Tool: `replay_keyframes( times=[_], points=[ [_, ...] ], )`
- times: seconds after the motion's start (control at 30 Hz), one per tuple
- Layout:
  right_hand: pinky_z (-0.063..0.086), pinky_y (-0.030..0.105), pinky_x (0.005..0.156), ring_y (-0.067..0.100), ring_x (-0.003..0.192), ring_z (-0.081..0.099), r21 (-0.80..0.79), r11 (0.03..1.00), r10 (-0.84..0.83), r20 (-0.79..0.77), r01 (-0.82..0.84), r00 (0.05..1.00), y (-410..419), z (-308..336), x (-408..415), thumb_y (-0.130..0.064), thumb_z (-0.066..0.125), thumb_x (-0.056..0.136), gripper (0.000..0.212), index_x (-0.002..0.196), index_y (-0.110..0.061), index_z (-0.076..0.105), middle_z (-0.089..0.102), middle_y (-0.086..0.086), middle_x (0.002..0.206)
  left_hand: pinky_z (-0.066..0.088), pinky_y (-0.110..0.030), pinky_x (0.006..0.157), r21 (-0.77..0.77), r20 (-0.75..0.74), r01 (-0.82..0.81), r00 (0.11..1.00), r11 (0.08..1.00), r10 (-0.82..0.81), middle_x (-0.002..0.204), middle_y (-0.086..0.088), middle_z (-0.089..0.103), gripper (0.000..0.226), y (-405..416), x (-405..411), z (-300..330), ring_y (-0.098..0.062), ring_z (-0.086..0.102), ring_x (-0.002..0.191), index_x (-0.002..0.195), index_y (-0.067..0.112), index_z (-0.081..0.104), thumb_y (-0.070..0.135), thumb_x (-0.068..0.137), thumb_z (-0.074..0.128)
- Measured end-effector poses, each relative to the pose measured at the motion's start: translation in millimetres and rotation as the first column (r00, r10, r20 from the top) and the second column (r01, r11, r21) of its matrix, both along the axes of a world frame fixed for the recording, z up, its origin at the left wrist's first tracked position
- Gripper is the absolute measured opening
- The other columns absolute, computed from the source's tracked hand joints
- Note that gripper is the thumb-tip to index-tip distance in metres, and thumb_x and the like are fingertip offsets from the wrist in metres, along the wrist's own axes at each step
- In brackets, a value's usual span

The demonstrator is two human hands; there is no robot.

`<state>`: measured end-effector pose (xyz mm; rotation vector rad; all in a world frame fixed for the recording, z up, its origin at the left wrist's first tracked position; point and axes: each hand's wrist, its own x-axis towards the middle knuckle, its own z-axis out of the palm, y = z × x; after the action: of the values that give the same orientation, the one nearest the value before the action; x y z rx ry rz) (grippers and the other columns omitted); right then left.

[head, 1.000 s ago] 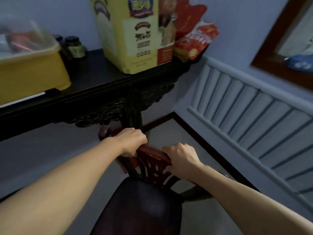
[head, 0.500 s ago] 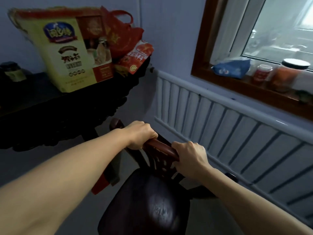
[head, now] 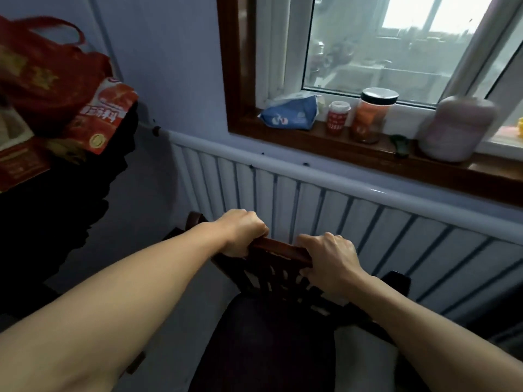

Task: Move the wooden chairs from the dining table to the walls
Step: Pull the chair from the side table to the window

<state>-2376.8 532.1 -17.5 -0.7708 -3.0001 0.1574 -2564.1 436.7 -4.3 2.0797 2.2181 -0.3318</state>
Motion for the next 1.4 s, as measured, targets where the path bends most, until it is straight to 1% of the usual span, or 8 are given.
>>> replay_keyframes(
  times=[0.23,0.43,0.53,0.77,1.0,1.13,1.27,1.4],
  points=[
    [0.037,0.03,0.062,0.029,0.087,0.063,-0.023,0.994,-0.109,0.086,0.111,0.99,65.2,-8.9,-10.1,-0.026,0.072,0.07,0.034,0.101,-0.028,0.057,0.066,0.0,0.089,0.038,-0.032,0.059,-0.037,0.034,0.137,0.99,0.99,-0.136,0.088,-0.006,0.064,0.01,81.5,-15.7,-14.5,-0.029,0.061,0.08,0.081,0.017,0.057,0.013,0.072,0.06],
    [0.046,0.033,0.069,0.028,0.091,0.063,-0.034,0.978,-0.202,0.132,0.208,0.97,112.7,-22.6,-17.9,-0.027,0.073,0.072,0.036,0.104,-0.026,0.057,0.067,0.001,0.095,0.033,-0.029,0.053,-0.055,0.083,0.164,0.984,0.985,-0.159,0.076,-0.001,0.052,0.008,137.1,-25.4,-27.9,-0.024,0.052,0.068,0.079,0.016,0.057,0.011,0.074,0.06],
    [0.051,0.037,0.075,0.029,0.093,0.063,-0.028,0.962,-0.263,0.142,0.27,0.954,137.2,-29.4,-24.8,-0.028,0.073,0.074,0.035,0.105,-0.023,0.057,0.067,0.003,0.099,0.04,-0.031,0.06,-0.033,0.117,0.135,0.985,0.99,-0.13,0.088,-0.006,0.063,0.009,162.6,-31.2,-37.0,-0.028,0.06,0.079,0.086,0.015,0.06,0.016,0.078,0.063],
    [0.042,0.035,0.07,0.032,0.099,0.062,-0.003,0.948,-0.315,0.145,0.319,0.938,191.8,-53.5,-36.5,-0.031,0.066,0.082,0.038,0.117,-0.023,0.051,0.065,0.007,0.108,0.046,-0.035,0.07,0.075,0.25,-0.056,0.968,0.996,0.036,0.102,-0.009,0.066,0.016,209.9,-33.4,-67.7,-0.03,0.062,0.095,0.099,0.015,0.057,0.01,0.085,0.055],
    [0.045,0.038,0.065,0.032,0.098,0.062,0.008,0.955,-0.297,0.097,0.298,0.95,236.1,-76.5,-39.8,-0.025,0.061,0.09,0.042,0.127,-0.014,0.046,0.065,0.011,0.113,0.053,-0.04,0.076,0.14,0.208,-0.078,0.977,0.987,0.047,0.115,-0.009,0.063,0.034,259.2,-40.1,-94.0,-0.028,0.059,0.105,0.117,0.014,0.056,0.002,0.085,0.055],
    [0.048,0.038,0.073,0.03,0.101,0.062,0.066,0.96,-0.278,0.078,0.273,0.957,250.0,-89.1,-41.2,-0.031,0.056,0.092,0.049,0.134,-0.01,0.039,0.064,0.01,0.117,0.048,-0.037,0.081,0.208,0.28,-0.126,0.958,0.97,0.065,0.127,-0.01,0.058,0.039,271.3,-40.3,-106.8,-0.029,0.055,0.113,0.127,0.014,0.052,0.007,0.09,0.051],
    [0.046,0.035,0.07,0.03,0.099,0.063,0.078,0.969,-0.242,0.095,0.235,0.966,255.8,-94.8,-42.9,-0.034,0.043,0.098,0.047,0.136,-0.007,0.035,0.062,0.012,0.119,0.043,-0.034,0.09,0.229,0.339,-0.188,0.935,0.955,0.103,0.13,-0.01,0.057,0.037,275.6,-37.6,-113.4,-0.027,0.053,0.116,0.128,0.012,0.053,0.008,0.091,0.048],
    [0.041,0.032,0.064,0.029,0.092,0.065,0.155,0.968,-0.219,0.123,0.199,0.968,257.3,-97.2,-47.4,-0.036,0.037,0.1,0.044,0.132,-0.006,0.038,0.065,0.013,0.112,0.044,-0.034,0.087,0.233,0.328,-0.211,0.936,0.949,0.127,0.126,-0.011,0.059,0.035,274.7,-37.8,-114.4,-0.027,0.054,0.113,0.125,0.011,0.055,0.009,0.091,0.049]
  ],
)
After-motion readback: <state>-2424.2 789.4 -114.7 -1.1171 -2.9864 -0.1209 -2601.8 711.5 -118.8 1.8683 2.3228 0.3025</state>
